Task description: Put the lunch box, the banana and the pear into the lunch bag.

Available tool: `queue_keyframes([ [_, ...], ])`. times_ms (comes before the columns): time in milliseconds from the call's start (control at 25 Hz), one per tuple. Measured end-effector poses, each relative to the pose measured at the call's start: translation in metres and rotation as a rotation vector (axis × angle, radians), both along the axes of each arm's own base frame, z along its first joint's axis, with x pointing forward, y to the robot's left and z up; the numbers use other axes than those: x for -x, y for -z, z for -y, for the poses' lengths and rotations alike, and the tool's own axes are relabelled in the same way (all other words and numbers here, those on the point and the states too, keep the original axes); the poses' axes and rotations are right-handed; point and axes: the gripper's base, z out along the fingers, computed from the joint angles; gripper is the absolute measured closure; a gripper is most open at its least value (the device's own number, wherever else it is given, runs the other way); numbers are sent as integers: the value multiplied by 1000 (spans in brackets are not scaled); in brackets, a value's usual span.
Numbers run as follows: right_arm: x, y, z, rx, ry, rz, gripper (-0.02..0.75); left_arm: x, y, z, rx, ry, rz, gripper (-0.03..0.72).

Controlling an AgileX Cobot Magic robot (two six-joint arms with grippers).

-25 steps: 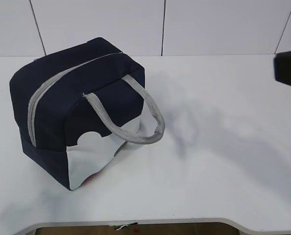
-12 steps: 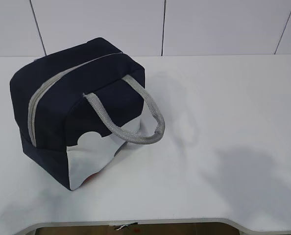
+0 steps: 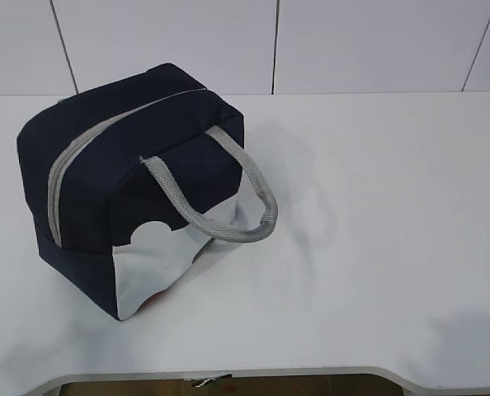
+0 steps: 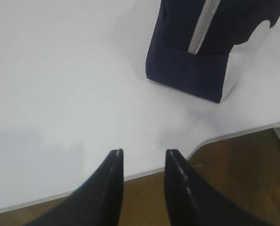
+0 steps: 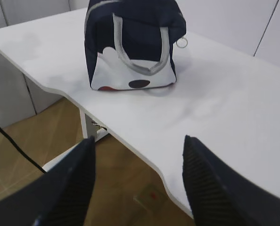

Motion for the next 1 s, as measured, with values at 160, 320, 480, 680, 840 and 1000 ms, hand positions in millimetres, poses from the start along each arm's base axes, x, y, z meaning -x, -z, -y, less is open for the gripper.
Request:
queue_keyframes([
  [160, -2, 9, -1, 24, 7, -54, 260, 0, 0, 0, 0, 0, 0, 461],
  [320, -12, 28, -5, 65, 15, -121, 260, 0, 0, 0, 0, 0, 0, 461],
  [480, -20, 45, -9, 99, 21, -175, 260, 0, 0, 0, 0, 0, 0, 461],
  [680, -21, 46, -7, 122, 41, -165, 260, 0, 0, 0, 0, 0, 0, 461],
  [840, -24, 47, -2, 137, 95, -162, 260, 0, 0, 0, 0, 0, 0, 461],
  [1000, -25, 47, -1, 135, 119, -166, 260, 0, 0, 0, 0, 0, 0, 461],
])
